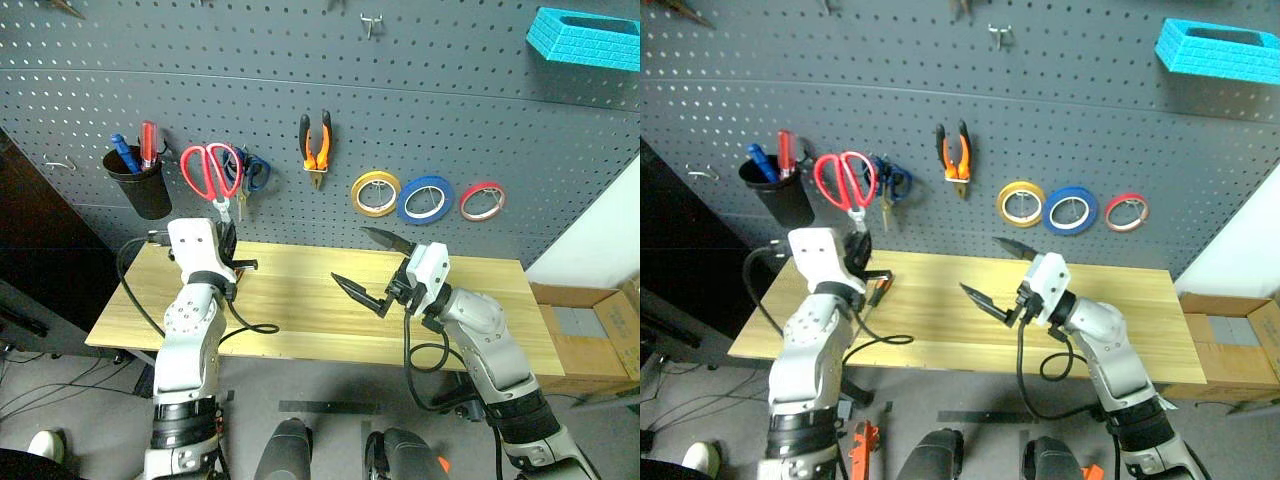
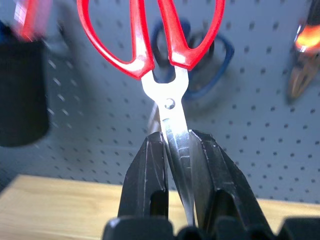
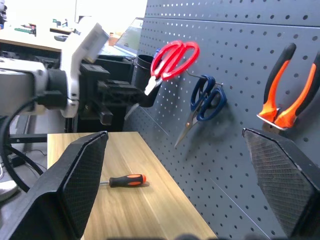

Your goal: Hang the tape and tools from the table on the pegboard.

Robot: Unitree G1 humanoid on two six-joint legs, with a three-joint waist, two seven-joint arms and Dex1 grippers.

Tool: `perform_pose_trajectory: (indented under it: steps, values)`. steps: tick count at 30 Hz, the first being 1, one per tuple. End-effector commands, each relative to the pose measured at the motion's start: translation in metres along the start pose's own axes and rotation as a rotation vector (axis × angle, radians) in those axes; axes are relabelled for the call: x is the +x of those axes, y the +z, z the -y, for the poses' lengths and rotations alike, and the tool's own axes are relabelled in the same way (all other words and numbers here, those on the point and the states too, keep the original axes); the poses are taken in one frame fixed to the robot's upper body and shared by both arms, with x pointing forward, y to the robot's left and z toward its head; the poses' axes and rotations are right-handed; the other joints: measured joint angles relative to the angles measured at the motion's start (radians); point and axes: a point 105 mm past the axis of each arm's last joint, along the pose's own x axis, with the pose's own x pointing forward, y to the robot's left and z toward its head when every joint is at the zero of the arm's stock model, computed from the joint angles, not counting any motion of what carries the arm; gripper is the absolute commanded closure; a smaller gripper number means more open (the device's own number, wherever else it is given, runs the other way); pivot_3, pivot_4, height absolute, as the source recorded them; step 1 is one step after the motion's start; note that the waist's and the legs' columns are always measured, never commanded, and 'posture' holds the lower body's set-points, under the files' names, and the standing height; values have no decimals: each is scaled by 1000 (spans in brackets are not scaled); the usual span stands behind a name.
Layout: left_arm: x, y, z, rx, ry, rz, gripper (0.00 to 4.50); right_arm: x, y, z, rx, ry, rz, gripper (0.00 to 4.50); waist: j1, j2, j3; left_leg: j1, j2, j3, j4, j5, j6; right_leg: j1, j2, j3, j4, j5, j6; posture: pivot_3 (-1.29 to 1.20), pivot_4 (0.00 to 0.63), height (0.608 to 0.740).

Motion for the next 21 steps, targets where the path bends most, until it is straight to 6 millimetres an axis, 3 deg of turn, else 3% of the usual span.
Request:
perform_pose_trajectory:
  steps: [1, 12, 21]
  values:
    - [8, 14, 6, 21, -44, 33, 4183, -1, 9, 4, -18, -21, 29, 0, 0, 0, 0, 0, 0, 0, 0, 0, 0, 0, 0, 0, 0, 0, 0, 180, 96, 740]
    - [9, 10, 1, 52, -53, 2, 4183, -2, 7, 5, -19, -41, 20, 0, -1, 0, 0, 1, 0, 1, 0, 0, 0, 0, 0, 3, 1, 0, 0, 166, 108, 740]
    - [7, 23, 2, 45, -35, 64, 4183, -3, 6, 6, -22, -48, 15, 0, -1, 0, 0, 1, 0, 1, 0, 0, 0, 0, 0, 3, 1, 0, 0, 165, 108, 740]
